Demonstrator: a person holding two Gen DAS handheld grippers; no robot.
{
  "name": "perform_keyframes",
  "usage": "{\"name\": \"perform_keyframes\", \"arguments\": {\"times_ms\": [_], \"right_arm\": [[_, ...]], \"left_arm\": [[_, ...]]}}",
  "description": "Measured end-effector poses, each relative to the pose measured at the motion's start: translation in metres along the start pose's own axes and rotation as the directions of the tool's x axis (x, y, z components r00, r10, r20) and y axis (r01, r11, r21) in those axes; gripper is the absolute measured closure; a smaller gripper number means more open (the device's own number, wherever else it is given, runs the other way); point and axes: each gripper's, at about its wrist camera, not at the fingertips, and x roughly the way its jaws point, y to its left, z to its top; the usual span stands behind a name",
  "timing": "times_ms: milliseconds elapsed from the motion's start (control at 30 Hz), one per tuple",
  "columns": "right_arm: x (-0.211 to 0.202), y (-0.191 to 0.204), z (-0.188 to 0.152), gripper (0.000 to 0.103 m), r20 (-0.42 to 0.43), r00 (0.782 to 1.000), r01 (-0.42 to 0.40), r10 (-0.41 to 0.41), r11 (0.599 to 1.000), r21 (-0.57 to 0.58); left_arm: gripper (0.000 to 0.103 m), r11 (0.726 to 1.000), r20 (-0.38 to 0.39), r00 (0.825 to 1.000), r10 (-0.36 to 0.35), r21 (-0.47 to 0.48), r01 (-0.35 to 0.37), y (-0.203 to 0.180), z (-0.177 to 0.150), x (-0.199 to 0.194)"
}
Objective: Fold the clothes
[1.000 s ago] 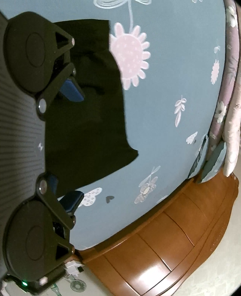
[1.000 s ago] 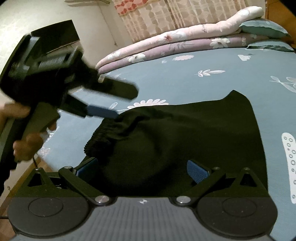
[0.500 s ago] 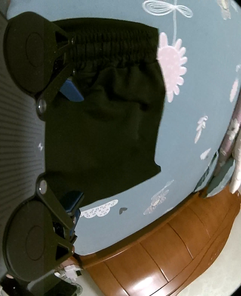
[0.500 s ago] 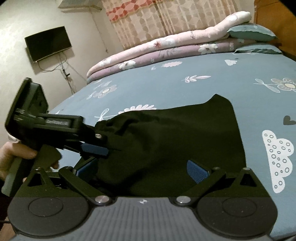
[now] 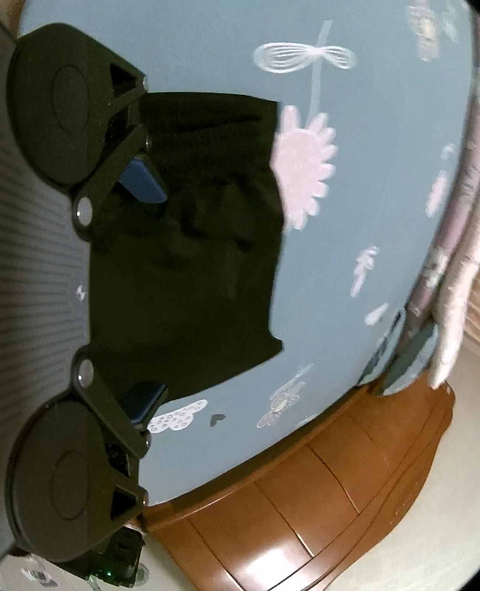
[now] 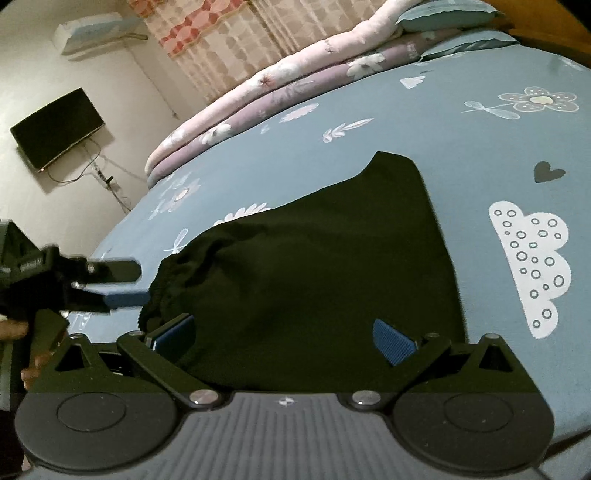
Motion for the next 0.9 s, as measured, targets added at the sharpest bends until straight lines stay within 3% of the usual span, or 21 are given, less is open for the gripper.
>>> {"name": "perform_keyframes", "arguments": {"times_ms": [167,367,467,533,633,733,900], "right_arm": [[-0.002,-0.013,0.005,0.000,0.007,1.000,0.018,-0.018,1.000,0.004],[-0.006,-0.033,0.017,0.000,0.026,0.999,0.035,-0.036,0.999,0.034],[-0.007,-0.043,0.028,0.000,0.034,0.999,-0.009,0.006,0.996,0.084],[-0.003,-0.046,0.035,0.000,0.024,0.998,-0.068,0.065,0.990,0.122],[0.007,-0.038,0.037,0.000,-0.021,0.979,-0.196,0.202,0.969,0.153],[0.022,-0.021,0.027,0.000,-0.101,0.955,-0.265,0.279,0.955,0.134],[0.039,-0.010,0.002,0.000,-0.198,0.950,-0.231,0.241,0.970,0.071]], "left_arm": [[0.001,0.998,0.012,0.999,-0.039,-0.051,0.039,0.018,-0.010,0.000],[0.001,0.999,0.094,0.996,0.000,-0.040,0.004,0.018,-0.001,-0.035],[0.001,0.996,0.119,0.993,0.015,-0.086,-0.005,0.028,0.001,-0.040],[0.001,0.993,0.118,0.993,-0.014,-0.115,0.028,0.031,0.000,-0.038],[0.001,0.991,0.106,0.993,-0.059,-0.116,0.071,0.024,-0.003,-0.032],[0.001,0.989,0.069,0.992,-0.109,-0.094,0.116,0.013,-0.005,-0.019],[0.001,0.988,0.012,0.991,-0.131,-0.084,0.131,0.007,-0.012,0.004]]}}
